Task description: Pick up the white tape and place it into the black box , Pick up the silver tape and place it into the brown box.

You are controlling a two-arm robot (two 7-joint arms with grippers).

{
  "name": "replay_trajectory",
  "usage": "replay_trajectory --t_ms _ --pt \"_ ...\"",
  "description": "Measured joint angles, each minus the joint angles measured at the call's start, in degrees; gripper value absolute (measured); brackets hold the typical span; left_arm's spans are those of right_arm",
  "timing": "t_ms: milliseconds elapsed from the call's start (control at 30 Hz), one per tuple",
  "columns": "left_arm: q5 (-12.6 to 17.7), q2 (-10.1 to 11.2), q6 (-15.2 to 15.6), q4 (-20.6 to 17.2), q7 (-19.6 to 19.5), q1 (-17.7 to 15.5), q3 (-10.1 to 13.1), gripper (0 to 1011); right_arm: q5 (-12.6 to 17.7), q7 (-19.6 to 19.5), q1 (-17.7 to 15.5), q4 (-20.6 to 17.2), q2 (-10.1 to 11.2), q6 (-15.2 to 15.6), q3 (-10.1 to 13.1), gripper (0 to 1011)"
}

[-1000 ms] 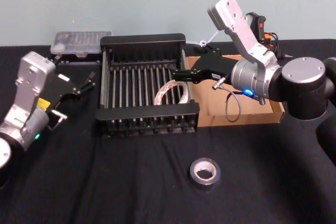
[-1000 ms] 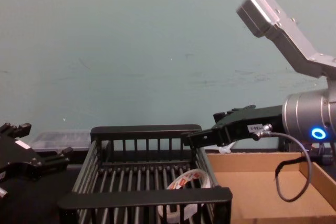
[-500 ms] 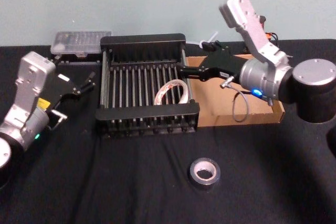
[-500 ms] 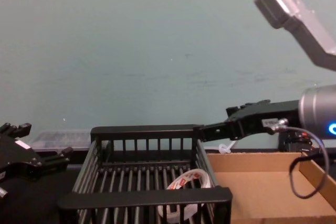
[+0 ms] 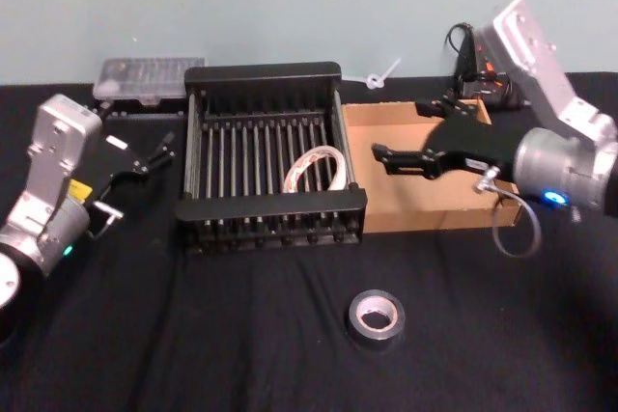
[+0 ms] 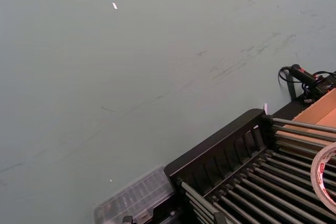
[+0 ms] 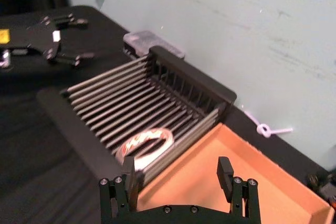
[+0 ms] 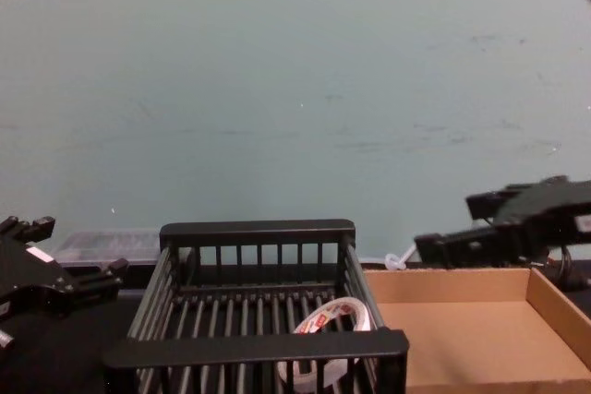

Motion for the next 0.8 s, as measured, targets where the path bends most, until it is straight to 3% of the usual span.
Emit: replay_trajectory --t_ms 200,367,500,800 --pt "0.0 0.0 0.0 0.0 0.0 0.0 0.0 1001 1.9 1.7 -3.8 -4.8 5.6 1.1 1.2 1002" --pt "0.0 0.0 0.0 0.0 0.0 0.0 0.0 1001 3.1 2.5 -6.5 -7.2 8.2 1.5 1.3 1002" --pt "0.0 0.0 0.0 0.0 0.0 0.0 0.0 1001 4.4 2.6 -8.7 -8.3 9.4 1.9 0.9 1002" --pt "0.0 0.0 0.0 0.0 0.0 0.0 0.0 1001 5.5 2.4 -10.2 -8.4 10.1 1.9 -1.4 1002"
